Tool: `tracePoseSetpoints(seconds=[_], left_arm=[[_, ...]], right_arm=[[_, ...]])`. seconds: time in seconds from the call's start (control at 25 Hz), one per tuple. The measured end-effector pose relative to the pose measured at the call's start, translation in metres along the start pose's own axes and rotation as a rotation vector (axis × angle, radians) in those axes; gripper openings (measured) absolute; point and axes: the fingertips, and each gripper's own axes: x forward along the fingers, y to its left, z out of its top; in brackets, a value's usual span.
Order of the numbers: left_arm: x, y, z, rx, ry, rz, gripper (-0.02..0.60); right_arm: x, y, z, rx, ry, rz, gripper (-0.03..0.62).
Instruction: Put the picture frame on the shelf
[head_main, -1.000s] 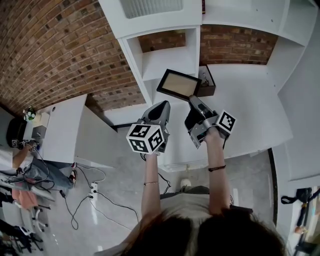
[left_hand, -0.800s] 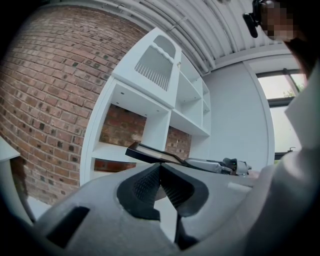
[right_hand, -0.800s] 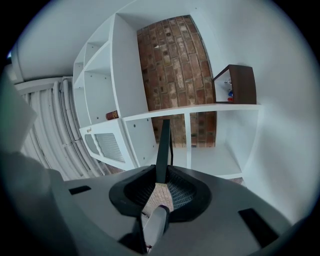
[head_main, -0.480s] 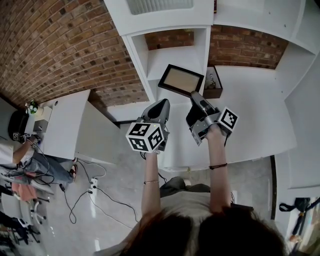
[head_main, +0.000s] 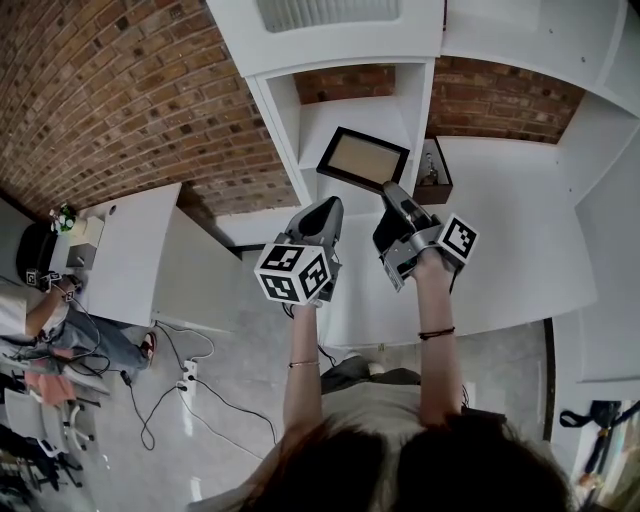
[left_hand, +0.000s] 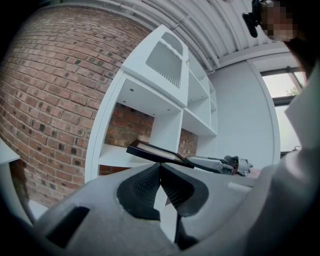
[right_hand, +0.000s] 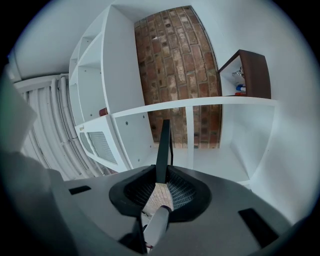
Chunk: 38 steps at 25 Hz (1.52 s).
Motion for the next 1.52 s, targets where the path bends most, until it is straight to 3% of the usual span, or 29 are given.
tracePoseSetpoints(seconds=[0.96,1.52], left_arm=[[0.043,0.039,0.009,0.002,0.026,-0.047,0.011],[0.057,0.056,0.011,-0.011,0.021,-0.034,0.011]], right_arm=[[0.047,-0.025,0.025,0.007,-0.065,-0.037,0.072],[0.066,-0.036,0.032,0.025,-0.058,-0.056,0.072]])
